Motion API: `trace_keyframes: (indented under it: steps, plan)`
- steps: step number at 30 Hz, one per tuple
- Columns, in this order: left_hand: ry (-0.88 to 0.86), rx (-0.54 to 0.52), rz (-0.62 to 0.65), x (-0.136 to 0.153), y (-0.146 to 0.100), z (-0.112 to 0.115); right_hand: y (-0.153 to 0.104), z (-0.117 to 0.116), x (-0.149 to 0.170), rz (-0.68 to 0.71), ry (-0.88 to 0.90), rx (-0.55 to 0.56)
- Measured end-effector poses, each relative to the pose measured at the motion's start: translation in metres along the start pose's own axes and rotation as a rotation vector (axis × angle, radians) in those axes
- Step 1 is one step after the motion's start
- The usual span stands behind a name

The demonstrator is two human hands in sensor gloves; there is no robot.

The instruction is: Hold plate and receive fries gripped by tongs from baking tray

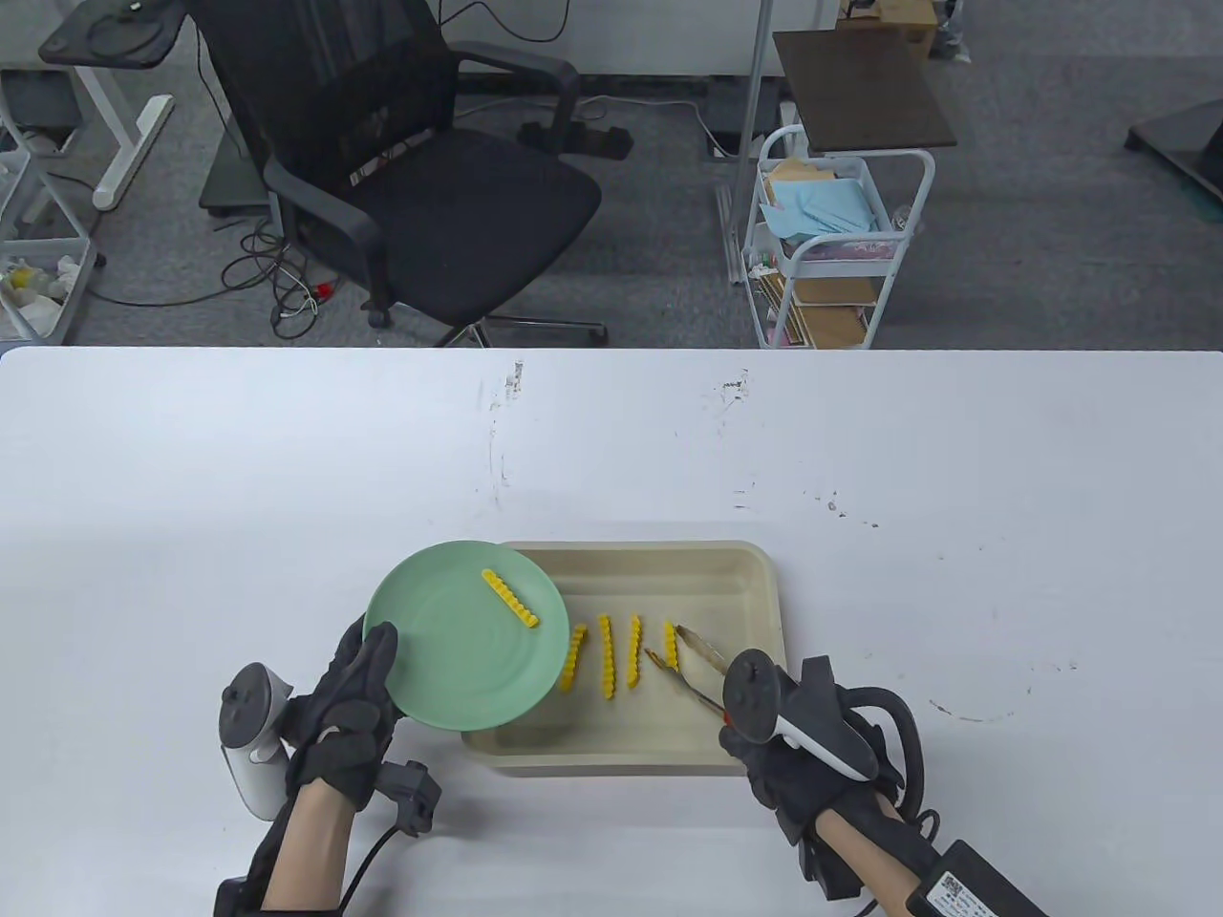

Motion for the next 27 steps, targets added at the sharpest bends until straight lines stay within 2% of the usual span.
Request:
trace_keyframes:
  steps: [5,10,12,16,19,22,27]
  plan:
    - [-0.001,0.001,0.002,0.000,0.000,0.000,0.001,0.004,-0.001,-0.011,-0.018,0.052]
    - [-0.003,0.001,0.002,0.000,0.000,0.000,0.007,0.008,0.011,-0.013,0.104,0.025]
    - [-0.004,0.001,0.003,-0.001,0.000,0.000,0.008,0.015,0.017,-0.019,0.156,0.041]
    - [-0.008,0.002,0.004,-0.001,0.000,0.000,0.003,0.046,0.018,0.003,0.254,0.120]
    - [-0.008,0.002,0.001,-0.001,0.000,0.000,-0.006,0.073,0.001,0.069,0.293,0.184]
    - [-0.010,0.007,-0.002,0.000,0.000,0.001,-0.013,0.088,-0.019,0.132,0.303,0.206]
    - [-0.004,0.009,-0.009,0.001,0.000,0.002,-0.020,0.098,-0.060,0.238,0.263,0.201]
Point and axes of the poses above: the tracker on the back of each hand, its own x axis roughly to the little-finger side, its own y axis roughly from the wrist to the fingertips, z = x × y, the point moved 5 cm from there along y, roughly from the wrist to the fingertips
